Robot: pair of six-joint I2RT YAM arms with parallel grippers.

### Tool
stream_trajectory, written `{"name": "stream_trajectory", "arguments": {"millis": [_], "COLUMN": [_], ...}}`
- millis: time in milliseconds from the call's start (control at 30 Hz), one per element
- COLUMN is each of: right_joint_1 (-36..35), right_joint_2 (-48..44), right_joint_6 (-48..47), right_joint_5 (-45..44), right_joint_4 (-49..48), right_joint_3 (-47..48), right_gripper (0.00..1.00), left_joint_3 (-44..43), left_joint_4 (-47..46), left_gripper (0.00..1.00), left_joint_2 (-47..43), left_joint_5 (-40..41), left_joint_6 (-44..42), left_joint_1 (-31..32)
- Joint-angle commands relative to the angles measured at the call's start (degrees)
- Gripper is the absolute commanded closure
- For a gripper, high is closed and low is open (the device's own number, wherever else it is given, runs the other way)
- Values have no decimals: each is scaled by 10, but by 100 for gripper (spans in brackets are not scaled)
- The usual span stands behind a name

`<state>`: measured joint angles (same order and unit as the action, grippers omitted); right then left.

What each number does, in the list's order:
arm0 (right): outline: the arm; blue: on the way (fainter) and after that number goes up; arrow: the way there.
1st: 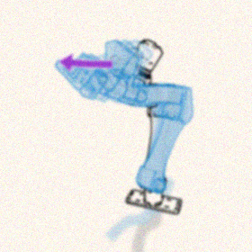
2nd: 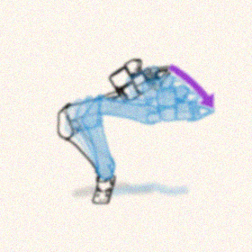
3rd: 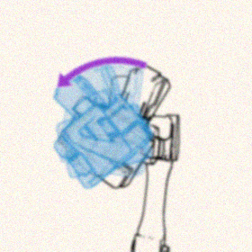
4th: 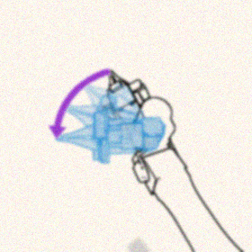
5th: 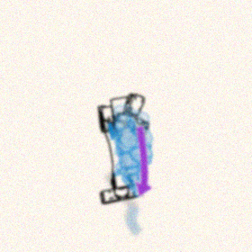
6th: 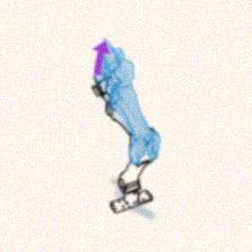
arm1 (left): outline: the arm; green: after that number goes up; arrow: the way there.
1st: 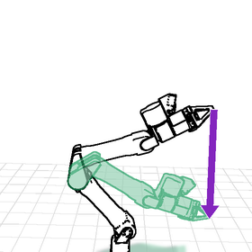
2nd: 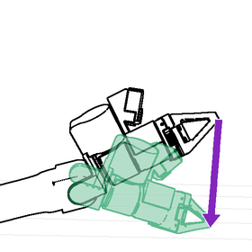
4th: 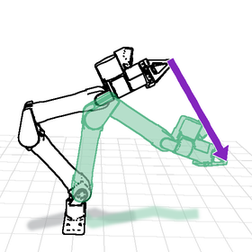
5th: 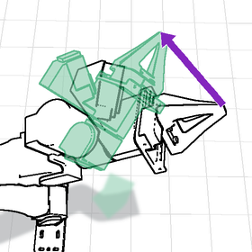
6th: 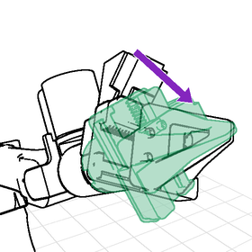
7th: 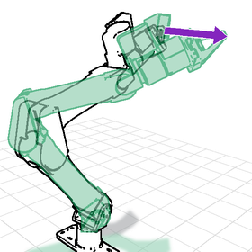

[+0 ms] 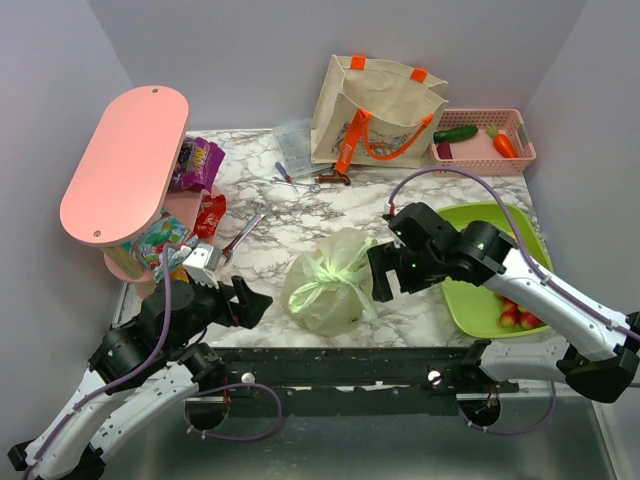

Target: Place the food into the grocery bag and tie it

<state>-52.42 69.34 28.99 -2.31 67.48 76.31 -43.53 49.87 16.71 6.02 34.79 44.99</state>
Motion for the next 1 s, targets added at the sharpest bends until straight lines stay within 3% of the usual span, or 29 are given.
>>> {"name": "stream_trajectory", "arguments": {"millis": [0, 167, 267, 333, 433, 500, 800, 967], "right_joint_1": [1, 1, 1, 1, 1, 1, 10, 91], "right_joint_2": [-59, -147, -175, -175, -155, -116, 102, 192], "right_joint_6": [21, -1, -3, -5, 28, 11, -121, -152], "right_joint_5": [3, 175, 191, 142, -65, -117, -243, -194], "right_joint_4": [40, -49, -110, -153, -206, -231, -311, -346], "right_joint_3": [-24, -5, 38, 66, 88, 104, 225, 277], "right_gripper": [4, 4, 4, 4, 12, 12, 5, 2], "left_joint_3": [4, 4, 2, 2, 2, 2, 5, 6], "left_joint_4": [-4, -4, -4, -4, -4, -4, -5, -11], "left_gripper": [1, 1, 1, 1, 2, 1, 1, 1], "left_joint_2": [1, 2, 4, 4, 6, 9, 13, 14], "left_joint_5": [14, 14, 14, 14, 14, 15, 14, 4], "left_joint_6": [3, 3, 3, 3, 3, 3, 4, -1], "left_joint_1": [-3, -3, -3, -3, -3, -3, -4, -18]}}
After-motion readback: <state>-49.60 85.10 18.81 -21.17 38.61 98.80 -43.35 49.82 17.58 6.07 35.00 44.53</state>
